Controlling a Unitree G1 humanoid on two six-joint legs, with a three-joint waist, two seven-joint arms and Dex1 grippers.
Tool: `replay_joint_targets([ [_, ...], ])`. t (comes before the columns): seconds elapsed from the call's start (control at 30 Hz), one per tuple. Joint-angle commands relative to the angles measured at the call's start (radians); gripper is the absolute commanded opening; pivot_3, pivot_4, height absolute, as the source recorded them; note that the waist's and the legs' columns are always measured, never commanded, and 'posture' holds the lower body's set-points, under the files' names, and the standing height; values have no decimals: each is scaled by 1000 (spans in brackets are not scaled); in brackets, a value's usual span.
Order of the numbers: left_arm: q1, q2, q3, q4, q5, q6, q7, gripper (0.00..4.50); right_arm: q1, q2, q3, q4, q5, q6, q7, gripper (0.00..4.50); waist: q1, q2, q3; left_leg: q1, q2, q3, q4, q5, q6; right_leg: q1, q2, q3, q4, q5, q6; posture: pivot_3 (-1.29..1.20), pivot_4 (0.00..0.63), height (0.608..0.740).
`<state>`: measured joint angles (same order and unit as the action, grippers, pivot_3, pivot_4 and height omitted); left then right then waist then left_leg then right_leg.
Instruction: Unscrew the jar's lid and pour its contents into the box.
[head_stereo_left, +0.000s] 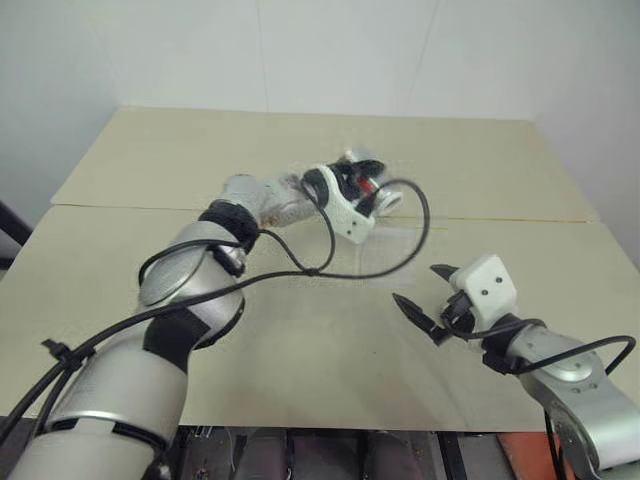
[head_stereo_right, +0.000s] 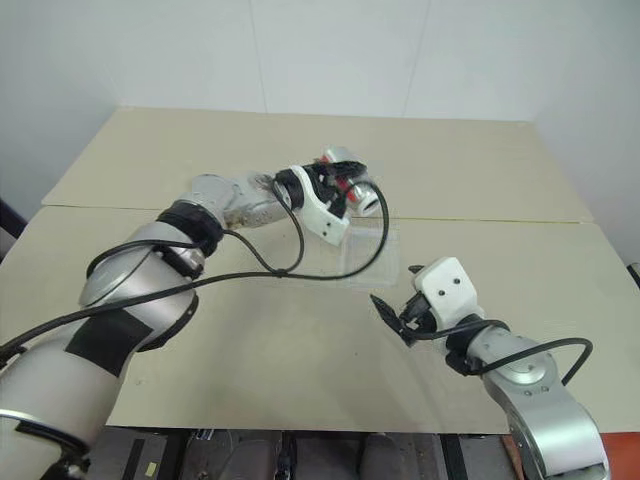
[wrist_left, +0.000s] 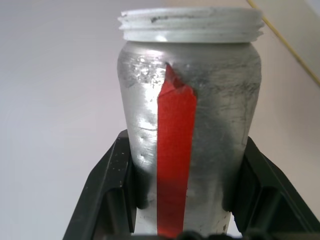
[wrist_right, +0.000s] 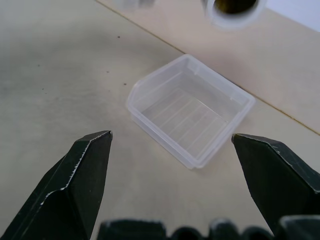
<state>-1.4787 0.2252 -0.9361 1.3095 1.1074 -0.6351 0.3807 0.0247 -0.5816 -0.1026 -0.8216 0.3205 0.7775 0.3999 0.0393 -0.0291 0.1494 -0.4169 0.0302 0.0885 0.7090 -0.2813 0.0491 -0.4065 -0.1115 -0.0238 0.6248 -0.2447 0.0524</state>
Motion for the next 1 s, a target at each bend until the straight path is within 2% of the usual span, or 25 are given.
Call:
replay_joint_targets([
  [0.03,-63,-45,-132,42,151,102,217,2010,18,18,-18,-65,-7,-15,-31,4449,-1,0,0,0,0,0,0,0,0,-1,0,0,0,0,0,0,150,740],
  [0.13,-78,-65,-186,67,202,133,248,2010,36,25,-16,-87,-12,-7,-44,4449,-2,0,0,-4,0,-1,2,0,-1,-6,0,1,1,0,0,0,150,740],
  [0.2,-82,-70,-191,77,204,140,240,2010,43,35,-27,-98,-4,-3,-53,4449,-2,0,0,-10,0,0,4,4,-7,-15,0,4,3,0,0,0,150,740],
  [0.4,-77,-66,-196,84,202,149,245,2010,50,37,-46,-112,1,1,-63,4449,-1,0,0,-11,0,4,4,5,-8,-15,0,4,4,0,0,0,150,740],
  [0.47,-69,-62,-157,84,161,132,226,2010,53,34,-47,-107,1,1,-59,4449,0,0,0,-11,0,4,4,5,-8,-15,0,4,4,0,0,0,150,740],
  [0.6,-23,-52,86,87,-96,40,13,2010,45,28,-48,-92,6,-4,-46,4449,-1,0,0,-11,0,4,4,5,-8,-15,-1,4,5,0,0,0,150,740],
  [0.7,56,-53,393,74,-426,-5,-299,2010,38,29,-63,-85,18,-5,-37,4449,-5,0,0,-11,1,4,5,5,-9,-15,-1,3,5,0,0,0,150,740],
  [0.83,177,-68,747,17,-824,73,-715,2010,34,25,-89,-70,42,-6,-16,4449,-19,0,0,-10,1,4,6,6,-10,-15,0,3,7,0,0,0,150,740],
  [0.93,286,-76,904,-81,-1028,160,-941,2010,21,15,-90,-50,52,-9,-1,4449,-29,1,0,-8,1,4,5,7,-10,-13,0,3,8,0,0,0,150,740],
  [1.0,370,-88,956,-204,-1120,222,-1009,2010,15,10,-87,-34,54,-16,7,4449,-29,1,0,-7,1,3,5,7,-10,-13,0,3,8,0,0,0,150,740],
])
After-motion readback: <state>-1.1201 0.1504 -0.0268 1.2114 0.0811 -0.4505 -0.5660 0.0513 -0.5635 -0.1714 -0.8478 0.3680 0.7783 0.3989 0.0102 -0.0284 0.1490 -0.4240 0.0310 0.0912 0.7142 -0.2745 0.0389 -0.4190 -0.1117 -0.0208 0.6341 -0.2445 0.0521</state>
